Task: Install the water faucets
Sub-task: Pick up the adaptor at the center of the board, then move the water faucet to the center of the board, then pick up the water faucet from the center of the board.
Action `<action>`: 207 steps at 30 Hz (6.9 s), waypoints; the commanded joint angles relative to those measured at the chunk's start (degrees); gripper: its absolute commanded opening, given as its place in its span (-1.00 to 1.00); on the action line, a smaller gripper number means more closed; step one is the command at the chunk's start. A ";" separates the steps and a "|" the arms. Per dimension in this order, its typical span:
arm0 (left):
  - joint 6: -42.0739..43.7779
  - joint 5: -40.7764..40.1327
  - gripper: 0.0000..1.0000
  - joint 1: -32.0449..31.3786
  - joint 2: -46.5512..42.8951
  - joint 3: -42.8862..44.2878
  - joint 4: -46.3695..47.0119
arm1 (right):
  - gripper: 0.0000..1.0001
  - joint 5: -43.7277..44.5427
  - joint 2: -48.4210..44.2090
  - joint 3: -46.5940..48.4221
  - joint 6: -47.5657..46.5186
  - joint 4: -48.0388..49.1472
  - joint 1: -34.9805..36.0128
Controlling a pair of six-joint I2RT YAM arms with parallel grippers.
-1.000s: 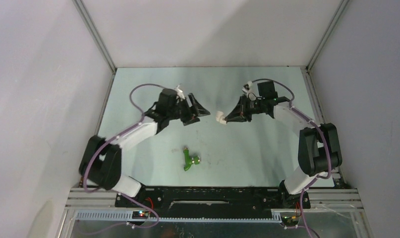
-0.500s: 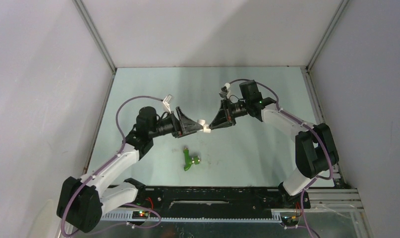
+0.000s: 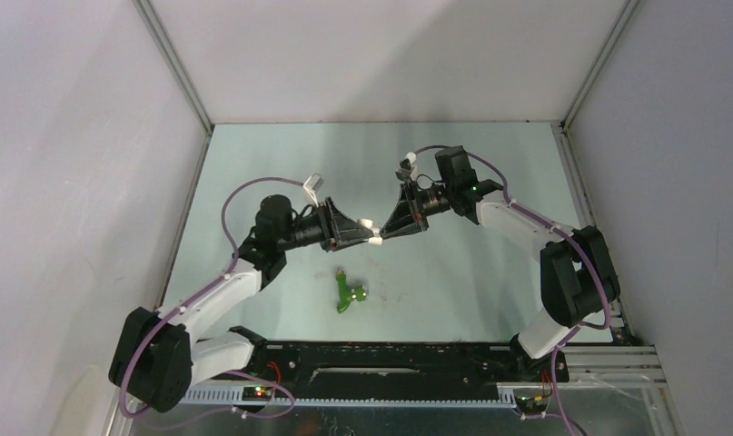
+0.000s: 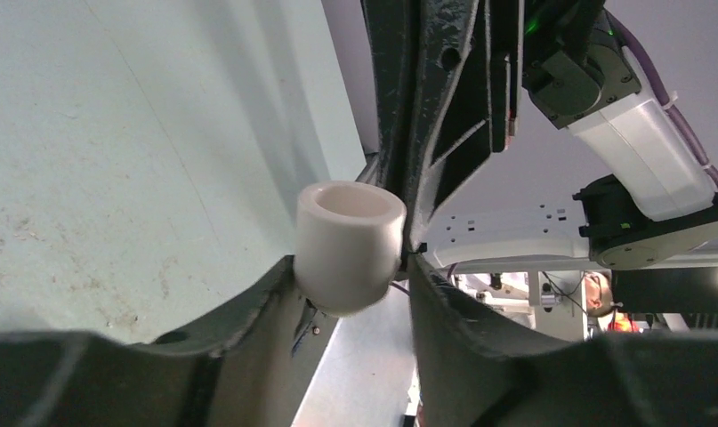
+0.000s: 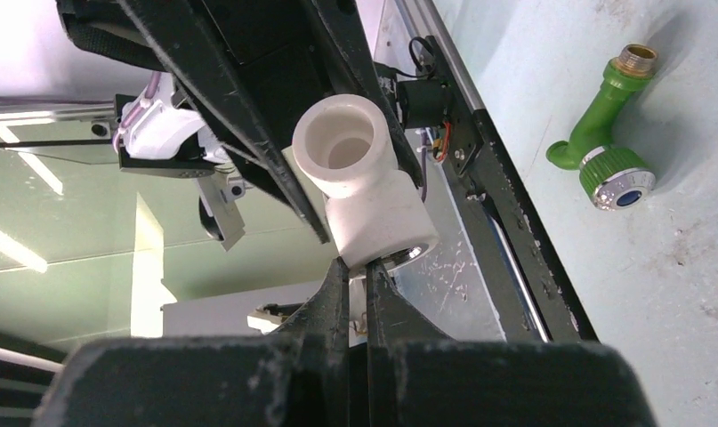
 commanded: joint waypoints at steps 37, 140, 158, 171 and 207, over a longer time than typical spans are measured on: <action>12.00 -13.22 -1.00 0.84 -5.48 3.09 -23.38 | 0.62 7.13 -2.61 1.90 -7.04 -8.90 -1.62; -1.74 -23.28 -1.00 2.91 21.76 5.61 -27.90 | 0.21 11.46 26.28 2.33 -9.82 -5.66 -2.88; -2.44 -23.79 -1.00 2.35 17.17 3.95 -28.42 | 0.43 22.40 21.69 2.33 -15.54 -8.71 -2.70; -5.29 -22.27 -1.00 0.27 22.28 1.96 -22.26 | 0.14 12.86 25.92 3.24 -10.35 -5.08 -1.88; -4.37 -20.36 -1.00 0.18 28.57 5.17 -20.20 | -0.35 5.37 31.87 3.24 -6.59 -0.81 0.86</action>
